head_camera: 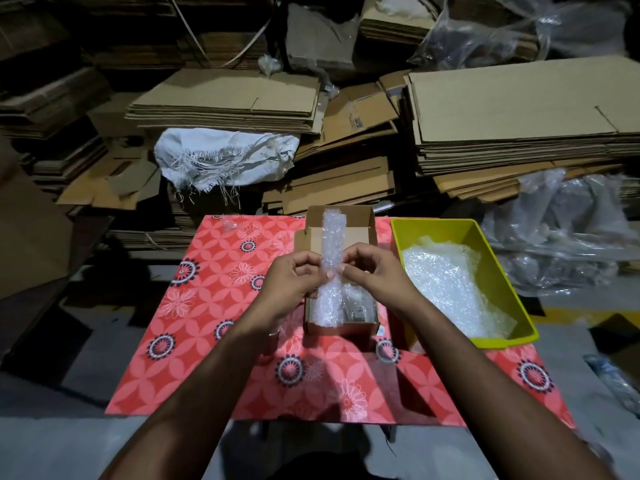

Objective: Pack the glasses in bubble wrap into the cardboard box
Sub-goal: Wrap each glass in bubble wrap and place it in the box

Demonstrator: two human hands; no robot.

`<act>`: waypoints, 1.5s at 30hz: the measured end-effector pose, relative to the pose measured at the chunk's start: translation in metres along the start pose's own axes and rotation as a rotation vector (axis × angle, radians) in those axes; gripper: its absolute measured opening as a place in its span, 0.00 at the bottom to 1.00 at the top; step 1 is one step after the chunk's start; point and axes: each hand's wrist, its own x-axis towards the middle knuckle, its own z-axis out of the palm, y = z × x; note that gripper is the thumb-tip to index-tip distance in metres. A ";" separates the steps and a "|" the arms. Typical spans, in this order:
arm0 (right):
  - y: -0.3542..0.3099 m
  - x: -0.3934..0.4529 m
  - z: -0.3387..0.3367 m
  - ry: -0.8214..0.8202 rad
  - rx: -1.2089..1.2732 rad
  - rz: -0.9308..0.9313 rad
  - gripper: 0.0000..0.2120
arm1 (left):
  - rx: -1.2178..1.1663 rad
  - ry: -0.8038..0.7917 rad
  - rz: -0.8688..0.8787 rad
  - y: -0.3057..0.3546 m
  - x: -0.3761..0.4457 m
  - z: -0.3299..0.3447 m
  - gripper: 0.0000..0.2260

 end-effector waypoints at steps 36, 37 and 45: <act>-0.002 -0.003 0.027 0.072 0.111 0.125 0.05 | -0.214 0.098 -0.129 -0.008 -0.015 -0.015 0.17; -0.002 -0.001 0.028 0.076 0.100 0.116 0.04 | -0.208 0.092 -0.142 -0.009 -0.016 -0.016 0.17; -0.005 0.003 0.045 0.025 0.081 0.084 0.07 | -0.155 0.136 -0.137 -0.010 -0.022 -0.032 0.10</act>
